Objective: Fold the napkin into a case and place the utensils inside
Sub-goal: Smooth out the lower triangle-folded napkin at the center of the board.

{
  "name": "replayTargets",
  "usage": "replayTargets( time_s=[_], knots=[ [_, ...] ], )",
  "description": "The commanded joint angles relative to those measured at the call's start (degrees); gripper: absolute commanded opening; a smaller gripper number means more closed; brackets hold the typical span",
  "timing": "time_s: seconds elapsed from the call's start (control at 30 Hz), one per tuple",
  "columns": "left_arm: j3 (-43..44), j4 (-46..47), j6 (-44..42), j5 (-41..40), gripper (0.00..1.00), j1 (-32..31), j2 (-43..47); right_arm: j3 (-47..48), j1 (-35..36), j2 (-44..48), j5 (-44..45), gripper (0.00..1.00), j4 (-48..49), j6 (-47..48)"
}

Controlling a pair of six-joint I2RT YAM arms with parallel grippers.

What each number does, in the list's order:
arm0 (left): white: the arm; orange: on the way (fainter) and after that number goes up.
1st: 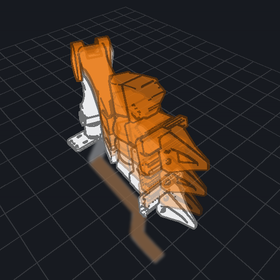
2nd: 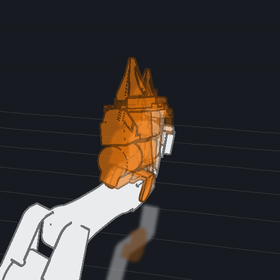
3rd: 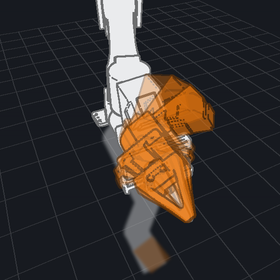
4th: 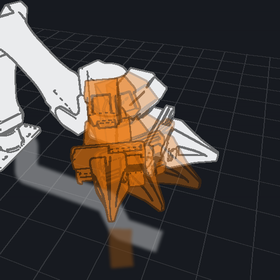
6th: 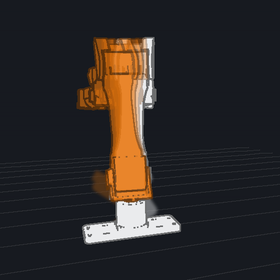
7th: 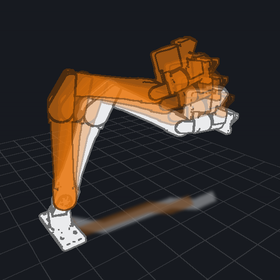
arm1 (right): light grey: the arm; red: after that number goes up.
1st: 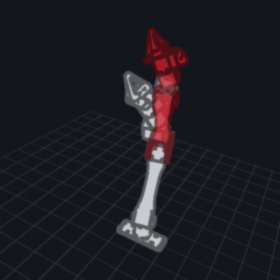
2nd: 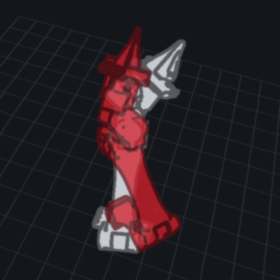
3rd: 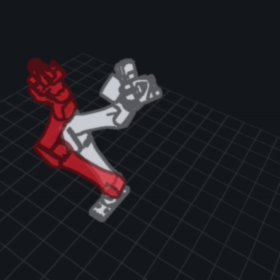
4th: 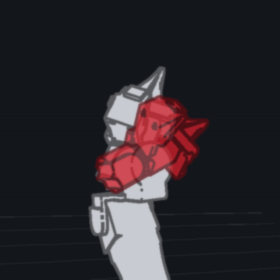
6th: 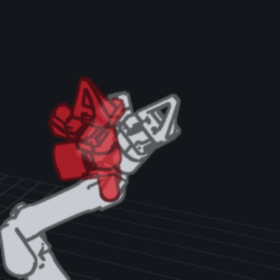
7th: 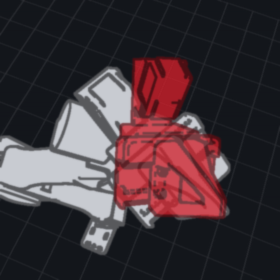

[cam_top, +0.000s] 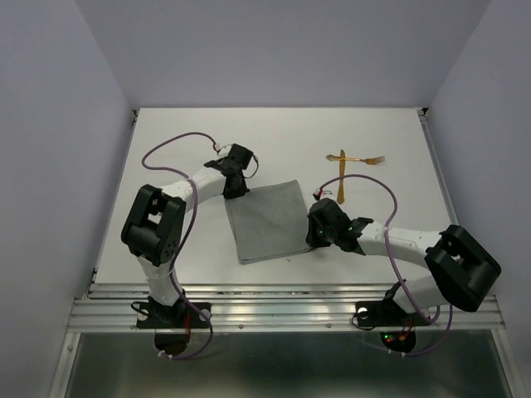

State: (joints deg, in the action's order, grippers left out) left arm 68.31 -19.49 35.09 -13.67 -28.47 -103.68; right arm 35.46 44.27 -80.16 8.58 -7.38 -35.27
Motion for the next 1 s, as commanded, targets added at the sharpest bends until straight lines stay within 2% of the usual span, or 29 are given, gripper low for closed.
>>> replayTargets(
  time_s=[0.0, 0.13, 0.2, 0.23, 0.27, 0.3, 0.37, 0.43, 0.57, 0.73, 0.97],
  knots=[
    [0.85, -2.13, 1.56, -2.93, 0.00, 0.87, 5.33, 3.28, -0.24, 1.50, 1.79, 0.21, -2.81, 0.90],
    [0.25, -2.31, 2.44, -3.03, 0.00, 1.57, 6.73, 6.37, -0.24, 2.29, 2.49, 0.27, -3.61, 0.81],
    [-0.72, -1.53, 3.31, -1.98, 0.12, 2.71, 7.17, 7.07, -0.24, 2.46, 2.67, 0.30, -3.70, 0.81],
    [-1.94, -0.39, 3.58, -0.41, 0.40, 3.15, 7.17, 7.60, -0.24, 2.29, 2.93, 0.32, -3.70, 0.73],
    [-2.57, 0.41, 3.58, 0.65, 0.55, 3.59, 7.26, 7.78, -0.24, 2.20, 3.11, 0.33, -3.61, 0.64],
    [-3.27, 1.37, 3.49, 1.45, 0.67, 3.77, 7.26, 7.87, -0.24, 2.11, 3.28, 0.34, -3.61, 0.55],
    [-4.33, 3.13, 3.49, 3.03, 0.77, 4.12, 6.65, 7.96, -0.24, 1.85, 3.29, 0.36, -3.70, 0.37],
    [-4.85, 4.01, 4.11, 3.39, 0.75, 4.47, 5.60, 7.96, -0.24, 1.76, 3.29, 0.36, -3.70, 0.37],
    [-5.82, 5.42, 5.16, 3.57, 0.63, 4.91, 4.19, 7.96, -0.24, 1.85, 3.37, 0.36, -3.70, 0.73],
    [-5.91, 6.83, 5.60, 2.60, 0.60, 5.18, 1.82, 8.04, -0.24, 1.76, 2.94, 0.36, -3.70, 0.99],
    [-6.18, 7.88, 6.04, 2.60, 0.48, 5.18, -2.05, 8.66, -0.24, 1.85, 3.02, 0.37, -4.22, 1.52]
  ],
)
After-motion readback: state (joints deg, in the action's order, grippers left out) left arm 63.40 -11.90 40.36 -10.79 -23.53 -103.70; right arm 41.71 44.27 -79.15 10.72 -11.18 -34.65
